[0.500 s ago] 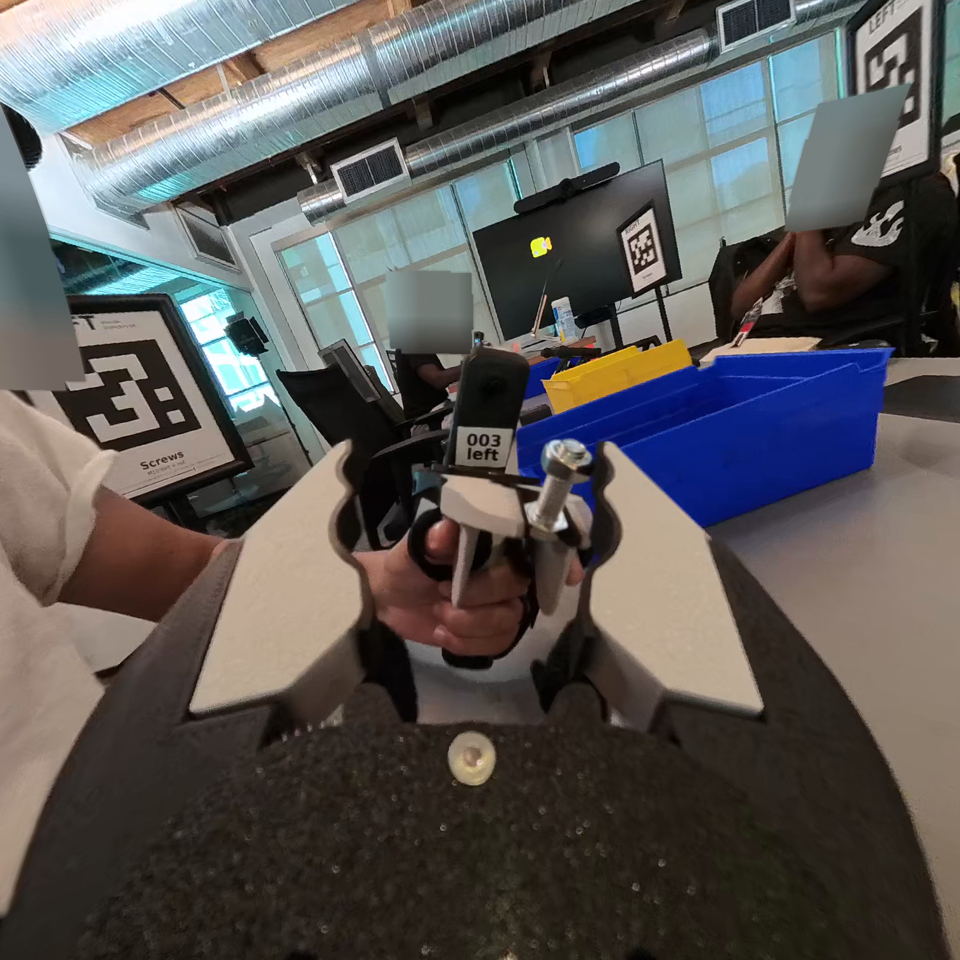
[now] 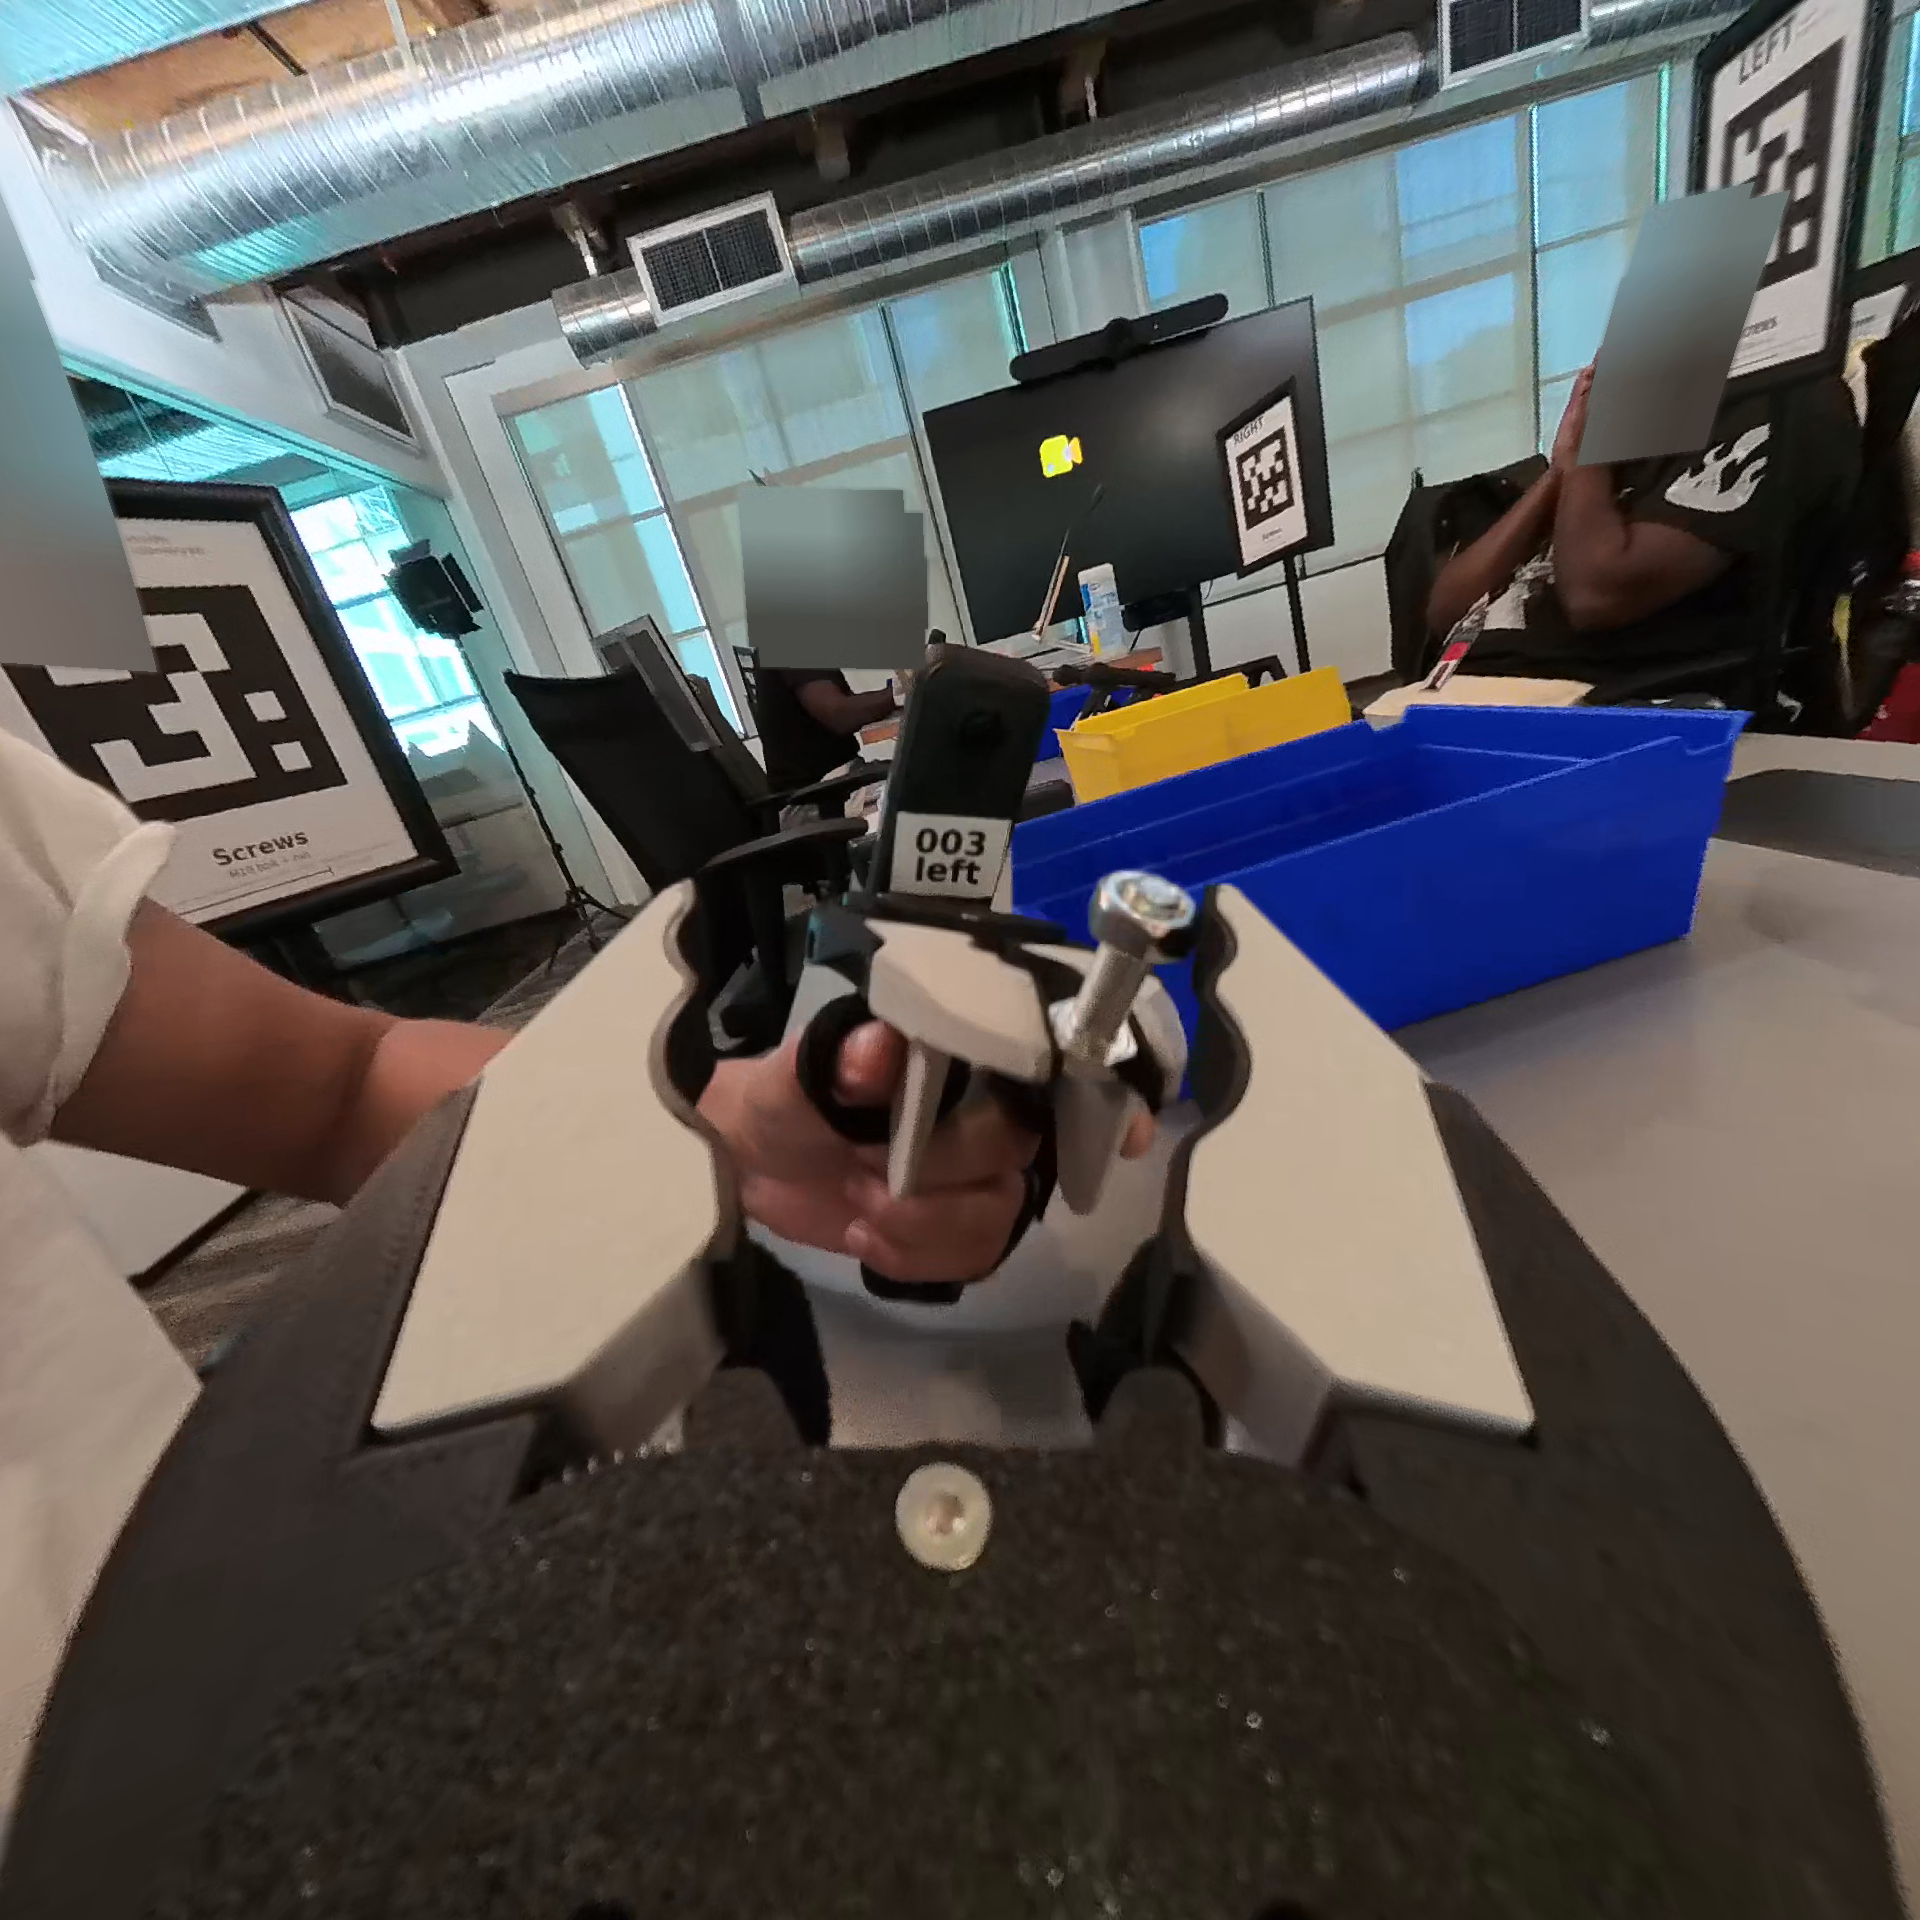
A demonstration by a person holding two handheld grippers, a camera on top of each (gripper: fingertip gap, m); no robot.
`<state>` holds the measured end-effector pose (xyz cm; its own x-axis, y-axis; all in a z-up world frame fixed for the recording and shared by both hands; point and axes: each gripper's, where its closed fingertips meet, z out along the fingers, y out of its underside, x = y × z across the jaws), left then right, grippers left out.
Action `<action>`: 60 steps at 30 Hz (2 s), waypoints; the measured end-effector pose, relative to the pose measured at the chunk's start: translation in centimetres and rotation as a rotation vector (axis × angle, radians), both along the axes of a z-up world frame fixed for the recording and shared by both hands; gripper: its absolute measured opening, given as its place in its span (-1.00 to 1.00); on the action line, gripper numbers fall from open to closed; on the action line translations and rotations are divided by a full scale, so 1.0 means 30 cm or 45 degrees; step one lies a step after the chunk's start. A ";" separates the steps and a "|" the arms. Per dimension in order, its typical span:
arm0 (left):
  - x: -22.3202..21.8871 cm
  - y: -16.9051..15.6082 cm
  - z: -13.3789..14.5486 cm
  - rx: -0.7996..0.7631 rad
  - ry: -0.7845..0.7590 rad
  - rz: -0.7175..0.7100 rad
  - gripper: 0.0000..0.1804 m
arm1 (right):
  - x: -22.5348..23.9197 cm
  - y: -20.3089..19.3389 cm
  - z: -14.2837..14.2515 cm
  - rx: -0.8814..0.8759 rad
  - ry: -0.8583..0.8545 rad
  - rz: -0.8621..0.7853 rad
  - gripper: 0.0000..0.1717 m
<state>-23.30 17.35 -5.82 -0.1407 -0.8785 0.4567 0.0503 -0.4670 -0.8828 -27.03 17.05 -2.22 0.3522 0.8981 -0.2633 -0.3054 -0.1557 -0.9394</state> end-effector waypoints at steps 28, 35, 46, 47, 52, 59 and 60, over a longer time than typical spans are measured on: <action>-0.019 0.015 0.006 -0.026 -0.015 0.013 -0.81 | 0.056 -0.004 -0.010 -0.026 -0.003 0.024 -0.02; 0.018 -0.035 -0.011 -0.005 0.020 -0.053 -0.81 | -0.037 0.004 -0.011 -0.035 0.009 0.076 0.08; -0.004 0.001 -0.011 -0.010 0.018 -0.005 -0.80 | 0.026 -0.010 0.008 -0.023 0.038 0.046 0.07; 0.004 -0.012 -0.014 -0.002 0.026 -0.019 -0.80 | 0.011 -0.010 0.014 -0.036 0.057 0.065 0.11; 0.022 -0.042 -0.014 0.026 0.039 -0.048 -0.81 | -0.016 -0.008 0.022 -0.042 0.045 0.102 0.10; -0.019 0.020 -0.006 0.023 0.026 0.043 -0.80 | 0.052 -0.009 0.011 -0.033 -0.007 0.032 -0.02; -0.017 0.017 -0.010 0.028 0.034 0.039 -0.80 | 0.043 -0.008 0.010 -0.033 -0.011 0.024 0.00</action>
<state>-23.82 17.87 -6.12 -0.1015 -0.8922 0.4402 0.0406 -0.4458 -0.8942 -25.74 16.82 -1.93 0.3378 0.8975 -0.2834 -0.2939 -0.1855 -0.9377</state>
